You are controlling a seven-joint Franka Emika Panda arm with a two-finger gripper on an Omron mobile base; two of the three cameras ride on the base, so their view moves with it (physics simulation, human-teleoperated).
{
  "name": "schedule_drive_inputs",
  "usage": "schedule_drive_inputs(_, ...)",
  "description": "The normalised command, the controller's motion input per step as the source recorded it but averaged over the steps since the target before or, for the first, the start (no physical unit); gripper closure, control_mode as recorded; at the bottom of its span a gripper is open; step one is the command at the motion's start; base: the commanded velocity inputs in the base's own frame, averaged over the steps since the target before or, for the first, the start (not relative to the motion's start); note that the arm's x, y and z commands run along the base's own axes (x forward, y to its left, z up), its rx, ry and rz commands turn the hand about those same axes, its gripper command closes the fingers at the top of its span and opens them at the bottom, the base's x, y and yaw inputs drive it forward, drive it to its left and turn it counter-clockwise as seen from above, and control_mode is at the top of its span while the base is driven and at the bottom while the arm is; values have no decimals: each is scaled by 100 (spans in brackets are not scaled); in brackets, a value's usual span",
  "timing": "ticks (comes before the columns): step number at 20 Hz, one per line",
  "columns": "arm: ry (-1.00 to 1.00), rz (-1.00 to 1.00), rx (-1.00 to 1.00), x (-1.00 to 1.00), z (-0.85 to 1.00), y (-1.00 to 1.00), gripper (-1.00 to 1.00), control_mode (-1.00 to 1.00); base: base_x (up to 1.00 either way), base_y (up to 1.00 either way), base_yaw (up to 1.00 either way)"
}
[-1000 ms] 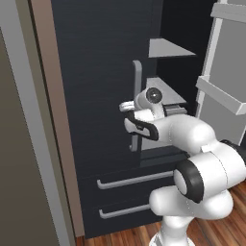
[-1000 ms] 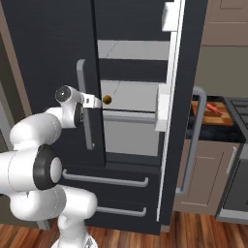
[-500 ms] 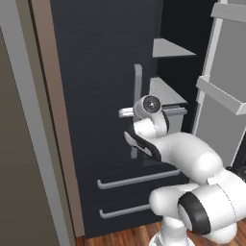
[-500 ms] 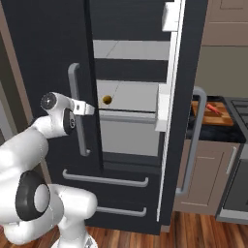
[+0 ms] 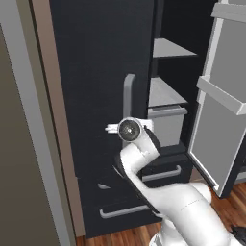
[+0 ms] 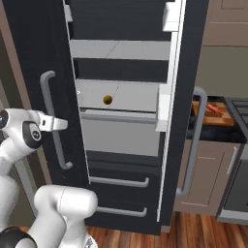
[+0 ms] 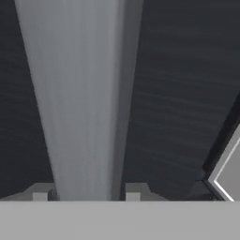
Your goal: Retrieve a lemon from the fridge and place it on the cutting board with the fish.
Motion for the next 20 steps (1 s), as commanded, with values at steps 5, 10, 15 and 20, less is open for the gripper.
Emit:
schedule_drive_inputs(5, 0, -6, -6, -100, 1, 54, 100, -100, 0, 0, 0)
schedule_drive_inputs(10, -1, -13, -2, -76, 0, 64, 100, -100, 0, 0, 0)
schedule_drive_inputs(15, 0, -19, -1, -40, 0, 78, -100, -100, 0, 0, 0)
schedule_drive_inputs(20, 1, -7, -12, -7, 1, 59, -100, -100, 0, 0, 0)
